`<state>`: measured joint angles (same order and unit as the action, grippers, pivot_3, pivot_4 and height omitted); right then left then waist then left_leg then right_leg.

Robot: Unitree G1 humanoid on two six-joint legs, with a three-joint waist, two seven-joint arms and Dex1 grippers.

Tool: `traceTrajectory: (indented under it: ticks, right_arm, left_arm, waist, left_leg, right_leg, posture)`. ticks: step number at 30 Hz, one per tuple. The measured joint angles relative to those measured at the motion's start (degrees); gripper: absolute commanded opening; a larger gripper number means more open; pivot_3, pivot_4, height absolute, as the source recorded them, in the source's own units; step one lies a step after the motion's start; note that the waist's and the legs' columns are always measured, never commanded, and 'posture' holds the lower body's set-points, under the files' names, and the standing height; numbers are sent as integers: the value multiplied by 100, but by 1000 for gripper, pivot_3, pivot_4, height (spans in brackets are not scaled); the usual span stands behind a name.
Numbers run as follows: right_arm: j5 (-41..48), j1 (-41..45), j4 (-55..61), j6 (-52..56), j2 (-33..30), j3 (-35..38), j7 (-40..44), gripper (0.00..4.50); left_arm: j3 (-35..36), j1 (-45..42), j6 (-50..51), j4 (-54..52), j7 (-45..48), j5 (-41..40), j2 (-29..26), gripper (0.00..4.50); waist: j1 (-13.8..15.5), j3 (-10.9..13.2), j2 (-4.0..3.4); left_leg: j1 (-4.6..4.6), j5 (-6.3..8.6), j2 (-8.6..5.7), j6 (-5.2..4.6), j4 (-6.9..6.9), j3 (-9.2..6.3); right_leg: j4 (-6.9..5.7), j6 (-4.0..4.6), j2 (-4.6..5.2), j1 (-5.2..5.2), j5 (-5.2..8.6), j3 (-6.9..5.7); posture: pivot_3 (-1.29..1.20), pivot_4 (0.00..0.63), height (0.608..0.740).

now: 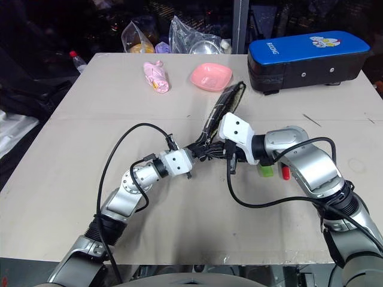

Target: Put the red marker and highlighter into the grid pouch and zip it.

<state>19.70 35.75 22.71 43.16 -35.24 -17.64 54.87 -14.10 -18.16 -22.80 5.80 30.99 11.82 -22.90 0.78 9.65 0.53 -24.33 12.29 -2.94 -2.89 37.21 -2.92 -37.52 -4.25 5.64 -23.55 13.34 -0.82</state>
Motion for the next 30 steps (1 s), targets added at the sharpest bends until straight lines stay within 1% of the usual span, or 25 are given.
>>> traceTrajectory:
  ticks: [3,9,12,16,19,20,21,23,27,30]
  right_arm:
    - [-17,-36,-1,15,-89,1,25,50]
    - [-128,-51,-143,-110,-274,24,26,50]
    - [-109,-57,-136,-98,-218,58,-3,50]
    - [197,-179,-68,-33,88,264,-70,50]
    - [480,-230,42,134,-33,473,4,810]
    - [575,-265,128,169,-103,536,48,1415]
    - [640,-299,186,185,-168,580,85,1732]
    - [709,-513,364,256,-281,775,-41,2679]
    - [1006,-962,531,535,-635,1156,-40,2679]
    - [1149,-1254,601,552,-866,1565,-63,2679]
  left_arm:
    - [3,0,7,0,-2,-9,13,0]
    - [70,2,94,0,-31,-82,21,0]
    - [86,2,117,0,-77,-87,22,0]
    - [86,0,120,-1,-103,-101,108,0]
    - [88,-2,167,0,-122,-136,133,0]
    - [92,-2,205,2,-128,-137,133,0]
    - [103,-2,235,3,-130,-140,134,0]
    - [148,-1,282,4,-142,-208,166,0]
    - [244,-1,353,6,-148,-300,186,0]
    - [246,3,382,5,-142,-320,198,0]
  waist:
    - [1,0,0]
    - [-1,0,0]
    - [-1,0,0]
    - [2,0,0]
    - [10,0,0]
    - [11,0,0]
    - [8,0,0]
    - [11,0,0]
    - [11,0,0]
    - [10,0,0]
  left_leg:
    - [-18,0,0,0,5,-6]
    - [-25,0,-2,0,7,-13]
    - [-26,0,-2,0,7,-14]
    - [-30,0,-3,0,9,-18]
    - [-35,0,-8,0,16,-26]
    - [-36,0,-9,0,16,-30]
    - [-36,0,-9,0,16,-31]
    - [-37,0,-9,0,16,-35]
    - [-39,0,-10,0,17,-38]
    - [-39,0,-10,0,18,-36]
  right_leg:
    - [0,0,-3,-13,0,-5]
    - [1,1,-3,-15,0,-11]
    - [1,1,-4,-15,0,-12]
    - [1,0,-4,-15,-1,-14]
    - [1,0,-1,-15,-1,-20]
    - [1,0,-1,-14,-1,-24]
    - [2,0,0,-13,-1,-27]
    - [1,1,2,-13,0,-31]
    - [2,1,5,-12,0,-34]
    - [2,1,5,-11,0,-34]
  posture:
    - [0,150,726]
    - [0,150,726]
    - [0,150,726]
    - [0,150,726]
    - [0,150,726]
    - [0,150,726]
    - [0,150,726]
    - [0,150,726]
    - [0,150,726]
    - [0,150,726]
